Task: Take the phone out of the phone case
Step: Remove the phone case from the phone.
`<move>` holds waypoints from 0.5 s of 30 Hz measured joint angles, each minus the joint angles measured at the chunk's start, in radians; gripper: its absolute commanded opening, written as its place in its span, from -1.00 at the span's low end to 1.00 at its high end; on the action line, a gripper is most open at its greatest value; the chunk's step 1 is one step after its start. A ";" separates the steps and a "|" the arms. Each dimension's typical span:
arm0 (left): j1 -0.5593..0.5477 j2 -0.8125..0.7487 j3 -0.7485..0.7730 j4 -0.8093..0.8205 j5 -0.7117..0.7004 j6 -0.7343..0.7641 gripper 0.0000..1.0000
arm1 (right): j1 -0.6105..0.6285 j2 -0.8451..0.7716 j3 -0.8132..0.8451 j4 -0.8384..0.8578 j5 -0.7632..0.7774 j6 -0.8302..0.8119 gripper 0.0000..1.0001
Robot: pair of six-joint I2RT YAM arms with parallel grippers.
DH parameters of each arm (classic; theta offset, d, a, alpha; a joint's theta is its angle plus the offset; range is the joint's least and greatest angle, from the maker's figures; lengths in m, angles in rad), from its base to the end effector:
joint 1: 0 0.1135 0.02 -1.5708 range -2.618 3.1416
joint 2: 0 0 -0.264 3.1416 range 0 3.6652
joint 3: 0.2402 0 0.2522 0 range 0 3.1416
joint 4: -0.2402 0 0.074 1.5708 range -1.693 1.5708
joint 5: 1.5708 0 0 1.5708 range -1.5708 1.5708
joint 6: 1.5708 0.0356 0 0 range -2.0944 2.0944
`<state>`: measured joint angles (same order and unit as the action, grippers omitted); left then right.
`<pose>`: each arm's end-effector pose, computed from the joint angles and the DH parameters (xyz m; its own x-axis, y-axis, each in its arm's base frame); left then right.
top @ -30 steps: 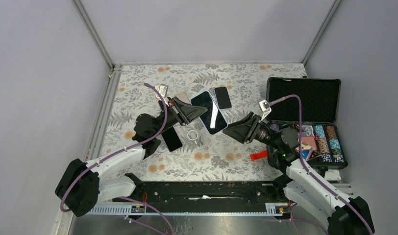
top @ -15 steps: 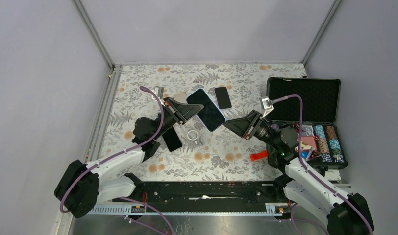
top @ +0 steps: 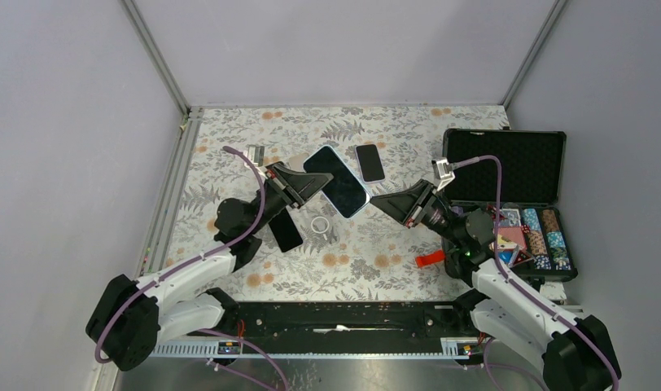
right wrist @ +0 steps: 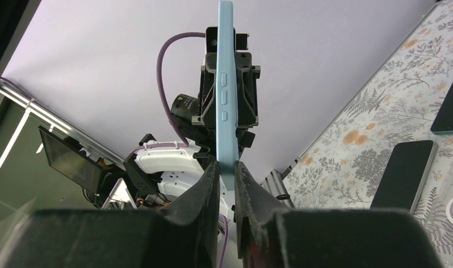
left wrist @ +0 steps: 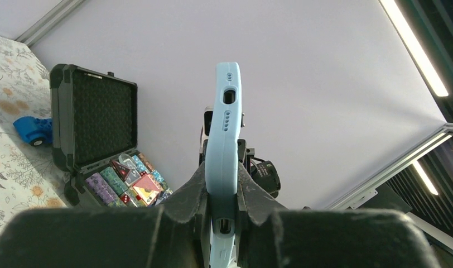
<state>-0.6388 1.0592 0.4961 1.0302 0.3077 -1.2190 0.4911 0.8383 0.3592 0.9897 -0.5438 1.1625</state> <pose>0.1752 -0.1436 0.3123 -0.6127 -0.6594 -0.4357 0.6100 -0.0440 -0.7912 0.1497 0.1010 0.3012 -0.5646 0.5887 -0.5785 -0.7138 0.0036 0.7003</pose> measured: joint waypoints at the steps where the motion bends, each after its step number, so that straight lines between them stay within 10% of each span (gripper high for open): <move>1: 0.001 -0.004 0.000 0.000 0.000 0.002 -1.00 | 0.000 0.006 0.002 0.007 0.000 0.007 -0.72; 9: 0.004 -0.010 0.000 0.017 0.013 0.004 -1.00 | 0.000 0.032 0.005 0.066 -0.024 0.047 -0.38; 15: 0.003 -0.011 0.000 0.031 0.033 0.005 -1.00 | 0.000 0.048 0.038 0.067 -0.028 0.051 -0.69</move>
<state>-0.6357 1.0477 0.4961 1.0611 0.3408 -1.2144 0.4911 0.8867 0.3973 1.0565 -0.5716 1.2140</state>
